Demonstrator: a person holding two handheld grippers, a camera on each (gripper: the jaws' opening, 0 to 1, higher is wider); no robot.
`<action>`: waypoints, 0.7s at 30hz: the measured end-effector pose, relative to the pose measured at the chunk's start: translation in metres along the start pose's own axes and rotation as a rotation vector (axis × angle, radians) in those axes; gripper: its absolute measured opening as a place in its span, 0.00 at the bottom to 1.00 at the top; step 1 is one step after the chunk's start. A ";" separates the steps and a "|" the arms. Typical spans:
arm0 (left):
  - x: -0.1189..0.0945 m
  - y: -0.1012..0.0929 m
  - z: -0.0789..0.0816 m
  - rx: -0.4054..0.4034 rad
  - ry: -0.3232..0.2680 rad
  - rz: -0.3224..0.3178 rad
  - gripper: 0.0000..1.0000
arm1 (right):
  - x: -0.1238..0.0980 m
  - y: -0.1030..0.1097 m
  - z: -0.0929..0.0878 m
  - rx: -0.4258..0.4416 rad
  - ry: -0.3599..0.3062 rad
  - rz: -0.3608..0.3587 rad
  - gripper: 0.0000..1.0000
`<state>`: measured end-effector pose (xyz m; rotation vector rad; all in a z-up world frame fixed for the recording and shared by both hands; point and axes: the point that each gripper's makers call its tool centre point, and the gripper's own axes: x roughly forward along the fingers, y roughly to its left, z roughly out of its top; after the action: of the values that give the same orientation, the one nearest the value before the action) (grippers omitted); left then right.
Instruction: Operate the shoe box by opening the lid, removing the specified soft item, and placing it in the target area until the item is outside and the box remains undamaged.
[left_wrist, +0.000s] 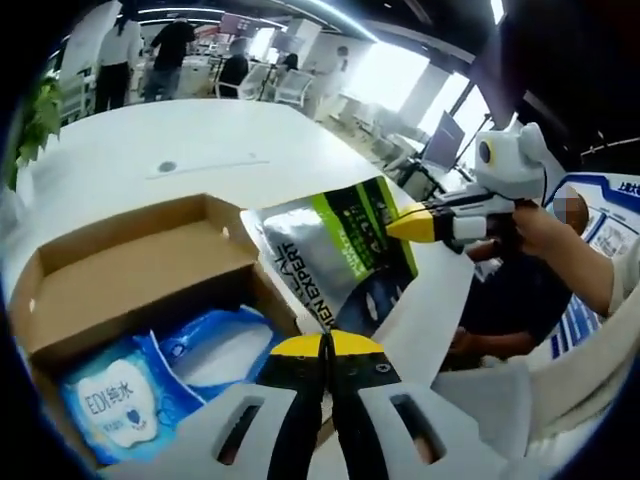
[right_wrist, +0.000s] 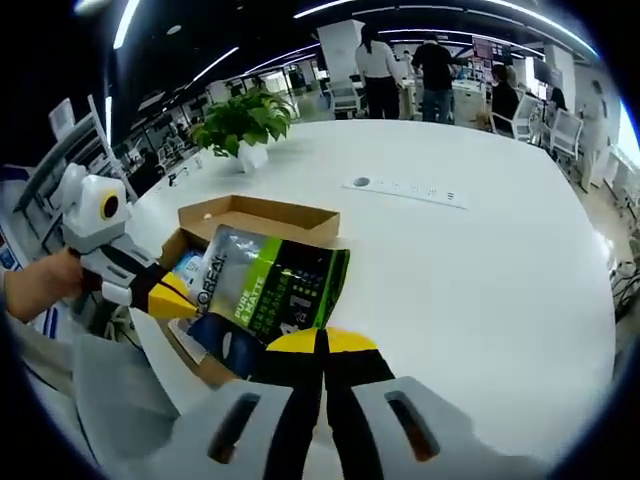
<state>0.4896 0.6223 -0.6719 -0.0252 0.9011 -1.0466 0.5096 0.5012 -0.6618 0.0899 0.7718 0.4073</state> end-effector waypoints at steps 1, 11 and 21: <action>0.003 -0.002 0.001 0.002 0.001 -0.003 0.00 | 0.000 -0.003 -0.001 0.002 0.002 -0.006 0.00; 0.025 -0.007 0.003 0.010 0.033 -0.024 0.00 | 0.002 -0.026 -0.011 0.015 0.036 -0.030 0.00; 0.047 -0.008 0.007 0.042 0.071 -0.024 0.00 | 0.006 -0.047 -0.018 0.029 0.059 -0.053 0.00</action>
<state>0.4970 0.5798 -0.6929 0.0362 0.9443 -1.0941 0.5165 0.4595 -0.6895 0.0849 0.8368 0.3497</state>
